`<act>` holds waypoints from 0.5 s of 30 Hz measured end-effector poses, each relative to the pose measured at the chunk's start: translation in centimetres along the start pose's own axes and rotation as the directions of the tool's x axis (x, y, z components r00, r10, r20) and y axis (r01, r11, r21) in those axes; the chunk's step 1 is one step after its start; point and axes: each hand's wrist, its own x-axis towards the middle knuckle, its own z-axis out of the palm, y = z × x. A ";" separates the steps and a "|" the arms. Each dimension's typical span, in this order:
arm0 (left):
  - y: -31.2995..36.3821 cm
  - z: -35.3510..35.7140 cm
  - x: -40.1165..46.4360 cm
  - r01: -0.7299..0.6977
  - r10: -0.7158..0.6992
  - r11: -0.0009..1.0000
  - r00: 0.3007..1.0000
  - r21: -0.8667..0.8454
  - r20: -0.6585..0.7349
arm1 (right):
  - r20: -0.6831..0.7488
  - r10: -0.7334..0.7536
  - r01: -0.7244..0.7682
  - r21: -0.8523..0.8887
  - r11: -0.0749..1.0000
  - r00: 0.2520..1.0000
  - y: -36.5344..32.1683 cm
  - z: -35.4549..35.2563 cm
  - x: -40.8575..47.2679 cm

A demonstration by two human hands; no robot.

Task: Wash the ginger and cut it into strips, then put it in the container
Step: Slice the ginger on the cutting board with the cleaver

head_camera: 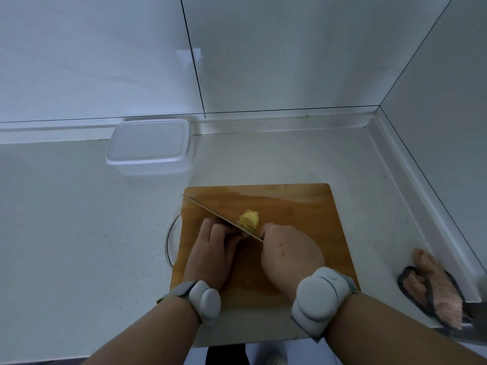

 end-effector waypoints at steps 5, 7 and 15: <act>-0.2 0.1 -0.1 -0.042 0.042 0.999 0.999 -0.007 -0.025 | -0.011 -0.005 0.005 -0.010 1.000 1.000 -0.2 0.6 1.1; -0.2 0.1 0.0 -0.050 0.050 0.999 0.998 -0.002 -0.038 | -0.010 -0.008 0.008 -0.002 1.000 1.000 -0.1 0.6 1.1; 0.2 -0.1 0.0 -0.056 0.056 0.998 0.998 -0.003 -0.040 | -0.038 0.026 -0.026 0.004 1.000 0.999 1.4 0.7 -0.7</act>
